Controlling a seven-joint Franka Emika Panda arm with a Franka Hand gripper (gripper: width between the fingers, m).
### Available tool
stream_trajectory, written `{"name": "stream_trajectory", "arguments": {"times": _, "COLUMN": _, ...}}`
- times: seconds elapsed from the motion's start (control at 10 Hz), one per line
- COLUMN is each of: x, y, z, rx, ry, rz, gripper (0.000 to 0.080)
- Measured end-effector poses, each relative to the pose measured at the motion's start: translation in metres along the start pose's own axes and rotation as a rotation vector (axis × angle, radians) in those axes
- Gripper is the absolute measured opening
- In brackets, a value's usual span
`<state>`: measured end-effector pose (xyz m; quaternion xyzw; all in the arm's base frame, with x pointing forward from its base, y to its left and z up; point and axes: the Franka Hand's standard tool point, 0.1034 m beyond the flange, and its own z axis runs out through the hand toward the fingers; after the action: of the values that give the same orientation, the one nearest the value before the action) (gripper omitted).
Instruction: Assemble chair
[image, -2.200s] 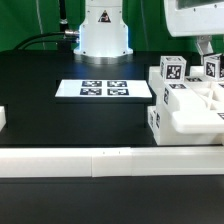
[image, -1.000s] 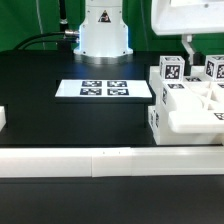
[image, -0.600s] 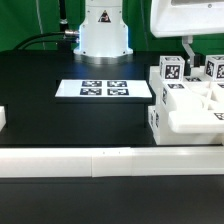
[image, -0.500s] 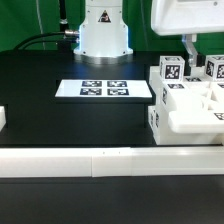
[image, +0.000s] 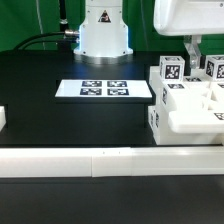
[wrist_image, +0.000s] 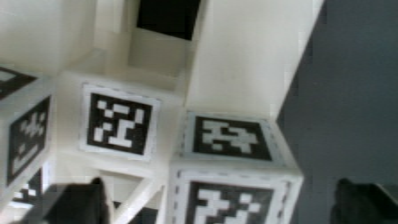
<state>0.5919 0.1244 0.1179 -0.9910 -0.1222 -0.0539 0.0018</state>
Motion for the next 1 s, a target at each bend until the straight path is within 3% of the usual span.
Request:
{"name": "stream_trajectory", "arguments": {"times": 0.1, "x": -0.0001, "y": 0.0001, "z": 0.0003, "rx": 0.000, "ry": 0.000, "rz": 0.000, "gripper": 0.0375}}
{"name": "stream_trajectory", "arguments": {"times": 0.2, "x": -0.0002, "y": 0.0001, "z": 0.0005, "rx": 0.000, "ry": -0.001, "rz": 0.000, "gripper": 0.0375}}
{"name": "stream_trajectory", "arguments": {"times": 0.3, "x": -0.0002, "y": 0.0000, "z": 0.0005, "rx": 0.000, "ry": -0.001, "rz": 0.008, "gripper": 0.0283}}
{"name": "stream_trajectory", "arguments": {"times": 0.6, "x": -0.0002, "y": 0.0000, "z": 0.0005, "rx": 0.000, "ry": -0.001, "rz": 0.036, "gripper": 0.0284}}
{"name": "stream_trajectory", "arguments": {"times": 1.0, "x": -0.0018, "y": -0.0030, "z": -0.0007, "rx": 0.007, "ry": 0.025, "rz": 0.530, "gripper": 0.0284}}
